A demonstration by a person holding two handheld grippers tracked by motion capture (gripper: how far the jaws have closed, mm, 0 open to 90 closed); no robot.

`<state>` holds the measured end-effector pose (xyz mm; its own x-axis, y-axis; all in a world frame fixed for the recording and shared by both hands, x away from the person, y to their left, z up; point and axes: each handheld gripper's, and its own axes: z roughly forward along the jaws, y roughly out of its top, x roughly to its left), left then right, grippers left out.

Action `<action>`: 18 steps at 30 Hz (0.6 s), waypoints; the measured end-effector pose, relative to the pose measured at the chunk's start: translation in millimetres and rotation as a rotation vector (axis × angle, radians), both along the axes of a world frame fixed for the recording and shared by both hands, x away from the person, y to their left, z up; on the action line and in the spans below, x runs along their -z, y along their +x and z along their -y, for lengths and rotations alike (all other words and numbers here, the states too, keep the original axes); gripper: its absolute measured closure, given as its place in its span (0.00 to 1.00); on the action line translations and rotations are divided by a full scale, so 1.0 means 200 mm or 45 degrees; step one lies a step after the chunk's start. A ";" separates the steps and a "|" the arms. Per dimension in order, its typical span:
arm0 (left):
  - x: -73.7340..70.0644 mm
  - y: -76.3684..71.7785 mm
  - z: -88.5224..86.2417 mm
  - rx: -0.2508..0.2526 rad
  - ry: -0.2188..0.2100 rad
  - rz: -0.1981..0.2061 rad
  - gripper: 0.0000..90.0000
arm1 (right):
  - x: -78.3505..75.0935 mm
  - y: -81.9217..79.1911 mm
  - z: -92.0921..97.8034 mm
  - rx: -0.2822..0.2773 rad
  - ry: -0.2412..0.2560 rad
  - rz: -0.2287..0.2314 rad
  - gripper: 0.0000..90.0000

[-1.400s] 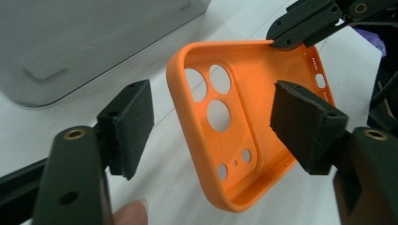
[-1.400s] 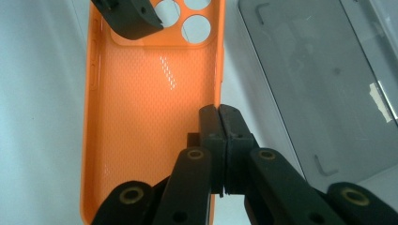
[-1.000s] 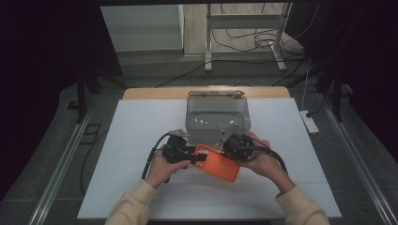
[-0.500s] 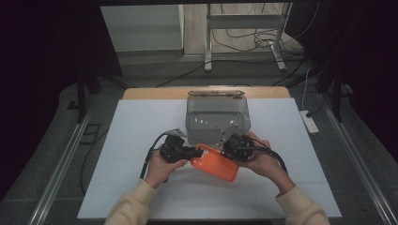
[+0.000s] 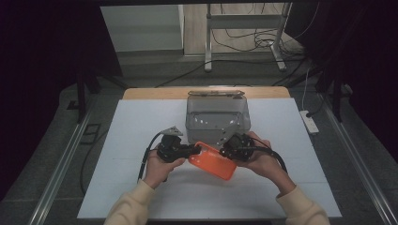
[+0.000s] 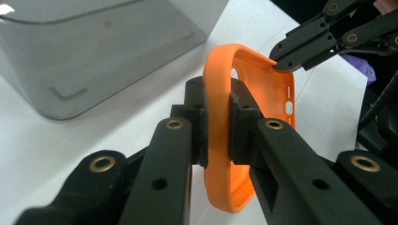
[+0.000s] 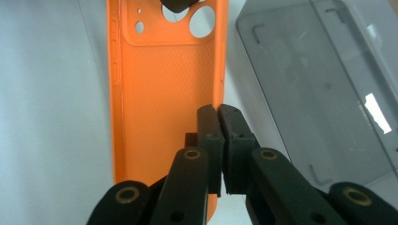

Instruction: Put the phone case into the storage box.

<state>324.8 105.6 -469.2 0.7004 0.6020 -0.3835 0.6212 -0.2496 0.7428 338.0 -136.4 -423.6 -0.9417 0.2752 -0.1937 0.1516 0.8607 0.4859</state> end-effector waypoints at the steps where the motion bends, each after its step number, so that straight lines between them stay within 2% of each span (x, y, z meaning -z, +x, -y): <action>1: 0.00 0.00 0.00 -0.002 -0.005 0.004 0.90 | -0.01 0.00 0.00 0.003 0.011 0.000 0.97; 14: -0.05 -0.02 -0.03 -0.020 -0.028 0.064 0.90 | -0.04 -0.01 0.01 0.021 0.084 0.024 0.94; 18: -0.06 -0.02 -0.05 -0.022 -0.054 0.073 0.90 | -0.06 -0.01 0.03 0.013 0.141 0.022 0.78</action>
<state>320.6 114.8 -457.7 0.7120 0.5979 -0.3683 0.5809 -0.2068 0.7873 336.2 -141.6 -412.1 -0.9354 0.3056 -0.1777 0.1511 0.8000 0.5806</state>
